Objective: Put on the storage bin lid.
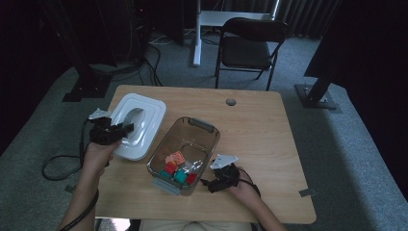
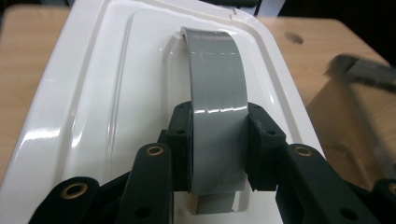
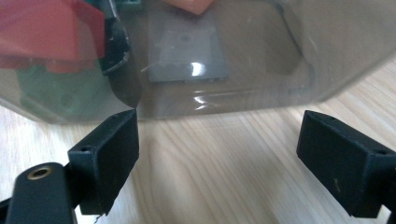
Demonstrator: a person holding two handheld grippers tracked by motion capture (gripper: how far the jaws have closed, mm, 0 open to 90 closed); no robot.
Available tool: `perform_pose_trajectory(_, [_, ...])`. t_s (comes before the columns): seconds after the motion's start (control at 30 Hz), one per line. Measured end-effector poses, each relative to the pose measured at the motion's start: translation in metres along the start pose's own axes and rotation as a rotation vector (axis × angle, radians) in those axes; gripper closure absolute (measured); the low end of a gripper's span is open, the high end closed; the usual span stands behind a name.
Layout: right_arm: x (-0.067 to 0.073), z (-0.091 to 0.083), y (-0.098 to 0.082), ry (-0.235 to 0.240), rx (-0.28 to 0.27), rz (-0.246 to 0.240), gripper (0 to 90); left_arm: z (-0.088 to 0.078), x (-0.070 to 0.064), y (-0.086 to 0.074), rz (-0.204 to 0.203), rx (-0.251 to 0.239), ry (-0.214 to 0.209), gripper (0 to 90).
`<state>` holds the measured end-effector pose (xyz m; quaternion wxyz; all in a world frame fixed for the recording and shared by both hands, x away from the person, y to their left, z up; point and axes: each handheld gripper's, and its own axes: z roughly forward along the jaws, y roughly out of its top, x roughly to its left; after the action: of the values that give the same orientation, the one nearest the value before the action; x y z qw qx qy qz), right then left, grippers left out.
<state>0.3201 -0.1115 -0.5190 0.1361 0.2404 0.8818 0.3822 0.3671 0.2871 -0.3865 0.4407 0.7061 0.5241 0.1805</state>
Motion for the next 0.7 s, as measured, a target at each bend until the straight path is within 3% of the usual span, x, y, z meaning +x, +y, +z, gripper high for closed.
perform_pose_trajectory(0.17, [0.007, 0.015, 0.015, -0.01, -0.015, 0.007, 12.4, -0.012, -0.012, 0.014, 0.029, -0.007, -0.07, 68.0])
perform_pose_trajectory(0.27, [0.009, 0.021, 0.02, -0.008, -0.019, 0.006, 12.4, -0.012, -0.02, 0.014, 0.055, 0.001, -0.085, 68.0])
perform_pose_trajectory(0.43, [0.01, 0.034, 0.03, 0.005, -0.025, 0.036, 12.2, -0.007, -0.04, 0.014, 0.108, 0.025, -0.144, 68.0])
perform_pose_trajectory(0.53, [0.01, 0.039, 0.034, 0.015, -0.023, 0.064, 12.2, -0.005, -0.043, 0.014, 0.115, 0.029, -0.15, 68.0])
perform_pose_trajectory(0.57, [0.01, 0.045, 0.039, 0.012, -0.022, 0.067, 12.2, -0.001, -0.053, 0.013, 0.135, 0.043, -0.174, 68.0])
perform_pose_trajectory(0.7, [0.009, 0.05, 0.046, 0.012, -0.031, 0.073, 12.2, 0.003, -0.062, 0.011, 0.166, 0.058, -0.172, 68.0])
